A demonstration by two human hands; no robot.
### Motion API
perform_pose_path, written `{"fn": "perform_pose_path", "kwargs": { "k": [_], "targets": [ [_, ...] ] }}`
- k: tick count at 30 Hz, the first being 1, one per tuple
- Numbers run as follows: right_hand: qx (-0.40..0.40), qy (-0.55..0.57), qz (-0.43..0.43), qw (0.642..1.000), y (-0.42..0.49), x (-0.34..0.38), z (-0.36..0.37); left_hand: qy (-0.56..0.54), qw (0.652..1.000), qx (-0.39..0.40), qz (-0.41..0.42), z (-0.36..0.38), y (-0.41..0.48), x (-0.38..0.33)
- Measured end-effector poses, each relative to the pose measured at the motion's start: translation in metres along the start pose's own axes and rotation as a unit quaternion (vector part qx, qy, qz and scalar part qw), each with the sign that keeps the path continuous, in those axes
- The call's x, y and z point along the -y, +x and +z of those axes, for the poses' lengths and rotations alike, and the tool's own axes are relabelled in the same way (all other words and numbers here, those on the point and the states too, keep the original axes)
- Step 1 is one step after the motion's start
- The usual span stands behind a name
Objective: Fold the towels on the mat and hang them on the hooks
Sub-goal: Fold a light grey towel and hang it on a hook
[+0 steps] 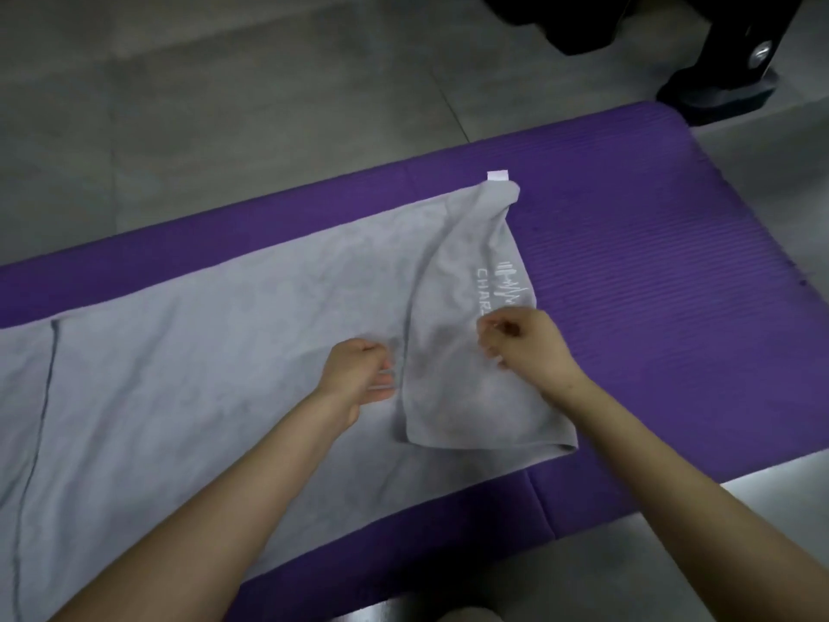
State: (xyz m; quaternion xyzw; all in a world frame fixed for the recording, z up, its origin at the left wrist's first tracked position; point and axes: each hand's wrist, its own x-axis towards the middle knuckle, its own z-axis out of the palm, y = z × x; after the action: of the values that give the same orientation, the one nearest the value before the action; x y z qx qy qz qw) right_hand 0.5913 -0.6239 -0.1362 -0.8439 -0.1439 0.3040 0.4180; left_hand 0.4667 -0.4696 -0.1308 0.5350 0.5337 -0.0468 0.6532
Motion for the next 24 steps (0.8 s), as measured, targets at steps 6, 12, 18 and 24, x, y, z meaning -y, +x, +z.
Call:
{"fn": "perform_pose_path", "kwargs": {
  "k": [6, 12, 18, 24],
  "targets": [
    [-0.183, -0.188, -0.122, 0.957, 0.081, 0.027, 0.012, 0.021, 1.000, -0.020, 0.007, 0.014, 0.018, 0.002],
    [-0.169, -0.330, -0.137, 0.918, 0.169, 0.048, 0.016, 0.046, 0.999, -0.006, 0.022, 0.019, 0.033, -0.001],
    [-0.152, -0.225, -0.031, 0.962, 0.190, 0.022, 0.004, 0.058, 0.998, 0.002, 0.020, 0.014, 0.040, -0.003],
    [-0.126, -0.251, 0.004, 0.960, 0.201, 0.027, 0.007, 0.078, 0.996, 0.031, 0.004, 0.016, 0.042, -0.009]
  ]
}}
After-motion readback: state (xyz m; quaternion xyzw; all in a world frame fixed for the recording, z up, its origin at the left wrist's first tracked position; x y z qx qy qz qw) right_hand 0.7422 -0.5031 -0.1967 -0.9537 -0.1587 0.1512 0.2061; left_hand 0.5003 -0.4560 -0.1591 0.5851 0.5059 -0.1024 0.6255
